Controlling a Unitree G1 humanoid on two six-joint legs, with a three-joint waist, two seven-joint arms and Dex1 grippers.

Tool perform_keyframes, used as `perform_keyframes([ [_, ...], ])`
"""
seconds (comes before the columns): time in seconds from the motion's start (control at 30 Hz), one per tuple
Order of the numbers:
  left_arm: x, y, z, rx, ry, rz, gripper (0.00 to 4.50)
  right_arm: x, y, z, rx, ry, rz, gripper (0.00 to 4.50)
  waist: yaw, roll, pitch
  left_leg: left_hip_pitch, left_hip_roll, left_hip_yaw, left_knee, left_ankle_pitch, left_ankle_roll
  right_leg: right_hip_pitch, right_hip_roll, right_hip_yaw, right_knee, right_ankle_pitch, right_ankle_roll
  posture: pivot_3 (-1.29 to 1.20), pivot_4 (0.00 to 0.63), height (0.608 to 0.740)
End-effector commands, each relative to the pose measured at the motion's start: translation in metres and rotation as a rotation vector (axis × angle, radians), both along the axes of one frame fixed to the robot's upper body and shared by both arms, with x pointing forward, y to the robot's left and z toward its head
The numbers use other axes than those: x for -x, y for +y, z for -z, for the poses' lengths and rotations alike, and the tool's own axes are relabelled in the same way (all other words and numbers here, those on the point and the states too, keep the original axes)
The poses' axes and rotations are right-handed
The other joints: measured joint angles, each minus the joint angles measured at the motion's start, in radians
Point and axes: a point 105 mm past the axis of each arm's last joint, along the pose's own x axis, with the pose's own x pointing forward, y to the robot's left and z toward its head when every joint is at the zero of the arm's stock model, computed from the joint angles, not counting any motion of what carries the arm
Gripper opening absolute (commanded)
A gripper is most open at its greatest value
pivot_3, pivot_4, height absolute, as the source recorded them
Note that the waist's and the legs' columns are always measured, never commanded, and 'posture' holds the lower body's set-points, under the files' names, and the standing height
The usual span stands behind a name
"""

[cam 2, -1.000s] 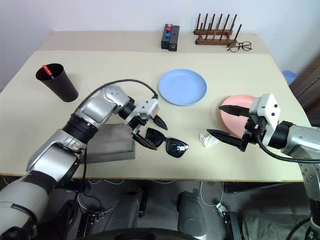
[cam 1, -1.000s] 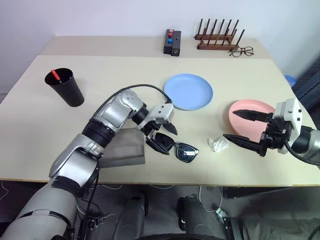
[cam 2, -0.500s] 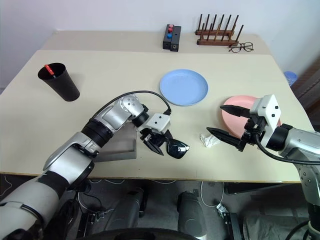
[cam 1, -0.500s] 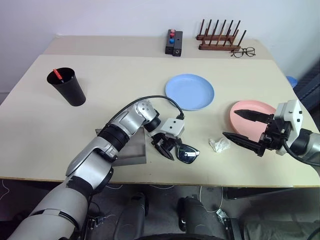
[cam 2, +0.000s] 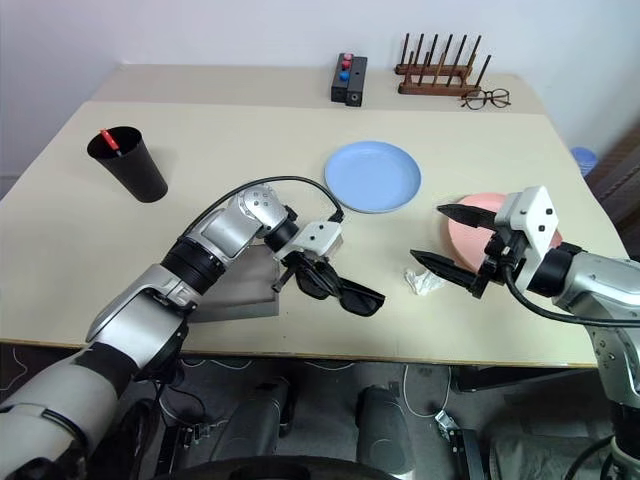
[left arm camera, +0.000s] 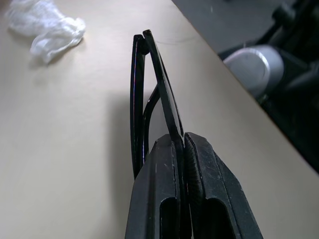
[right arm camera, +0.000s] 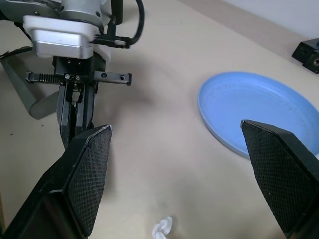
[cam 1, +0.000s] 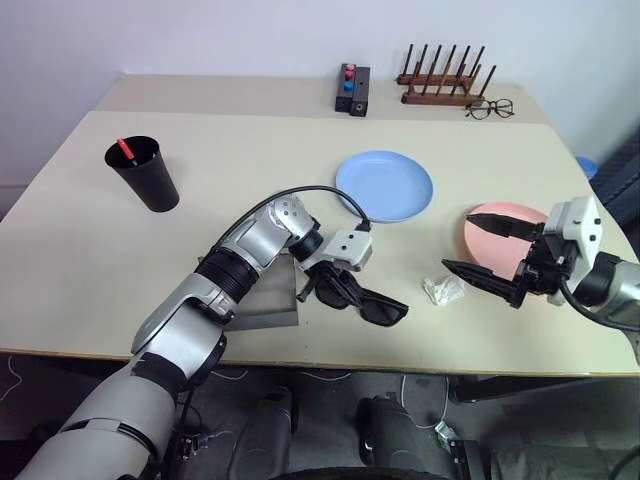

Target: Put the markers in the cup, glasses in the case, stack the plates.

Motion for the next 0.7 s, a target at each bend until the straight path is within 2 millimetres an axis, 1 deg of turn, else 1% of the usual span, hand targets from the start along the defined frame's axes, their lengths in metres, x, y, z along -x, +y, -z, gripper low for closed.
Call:
perform_keyframes([
  [0.03,-0.004,-0.005,-0.043,0.087,0.067,-0.052,0.01,-0.002,0.001,-0.009,-0.001,-0.055,0.000,4.24,0.001,0.000,0.001,-0.001,0.000,0.000,0.000,0.000,0.000,-0.001,0.000,0.000,0.000,0.000,-0.001,0.00,0.150,0.740],
  [0.17,-0.006,0.004,-0.076,0.100,0.160,-0.116,0.01,-0.003,0.003,-0.010,-0.002,-0.060,-0.010,4.24,-0.002,0.000,0.001,-0.004,-0.001,0.000,0.000,-0.001,0.003,-0.004,0.001,0.000,0.001,0.000,0.003,0.00,0.150,0.740],
  [0.2,-0.006,0.006,-0.082,0.103,0.175,-0.124,0.01,-0.003,0.004,-0.010,-0.003,-0.060,-0.012,4.24,-0.003,0.000,0.001,-0.004,-0.001,0.000,0.000,-0.002,0.003,-0.004,0.001,0.000,0.001,0.001,0.005,0.00,0.150,0.740],
  [0.23,-0.005,0.010,-0.091,0.107,0.177,-0.129,0.01,-0.003,0.004,-0.010,-0.003,-0.061,-0.014,4.24,-0.005,0.001,0.001,-0.004,-0.001,0.000,-0.001,-0.002,0.004,-0.004,0.001,0.000,0.001,0.001,0.006,0.00,0.150,0.740],
  [0.3,-0.003,0.017,-0.102,0.101,0.177,-0.135,0.01,-0.004,0.006,-0.009,-0.003,-0.062,-0.017,4.24,-0.009,0.001,0.001,-0.003,-0.001,0.000,-0.001,-0.002,0.004,-0.004,0.001,0.000,0.001,0.000,0.006,0.00,0.150,0.740],
  [0.37,-0.001,0.031,-0.109,0.070,0.177,-0.159,0.01,-0.005,0.008,-0.010,-0.011,-0.064,-0.024,4.24,-0.014,0.001,0.002,-0.003,-0.001,0.000,-0.001,-0.002,0.004,-0.004,0.001,0.000,0.002,-0.001,0.003,0.00,0.150,0.740],
  [0.43,-0.003,0.050,-0.111,0.025,0.165,-0.205,0.01,-0.005,0.011,-0.010,-0.015,-0.066,-0.033,4.24,-0.022,0.002,0.002,-0.002,-0.001,0.001,-0.001,-0.002,0.004,-0.003,0.001,0.001,0.002,-0.002,0.002,0.00,0.150,0.740],
  [0.5,-0.008,0.069,-0.107,-0.017,0.133,-0.247,0.01,-0.006,0.014,-0.011,-0.020,-0.069,-0.038,4.24,-0.025,0.002,0.002,-0.001,-0.001,0.001,-0.002,-0.002,0.004,-0.003,0.001,0.002,0.002,-0.002,0.002,0.00,0.150,0.740],
  [0.6,-0.010,0.090,-0.103,-0.043,0.136,-0.297,0.01,-0.006,0.014,-0.011,-0.022,-0.070,-0.039,4.24,-0.024,0.002,0.002,-0.001,-0.001,0.002,-0.002,-0.002,0.004,-0.003,0.001,0.003,0.002,-0.002,0.002,0.00,0.150,0.740],
  [0.63,-0.008,0.101,-0.100,-0.052,0.152,-0.323,0.01,-0.005,0.015,-0.011,-0.023,-0.067,-0.042,4.24,-0.023,0.002,0.002,-0.001,0.000,0.002,-0.002,-0.002,0.004,-0.004,0.001,0.003,0.001,-0.002,0.002,0.00,0.150,0.740],
  [0.7,-0.004,0.115,-0.096,-0.064,0.166,-0.349,0.01,-0.005,0.015,-0.011,-0.026,-0.063,-0.046,4.24,-0.024,0.002,0.002,-0.002,0.000,0.002,-0.002,-0.002,0.004,-0.004,0.000,0.004,0.001,-0.002,0.002,0.00,0.150,0.740],
])
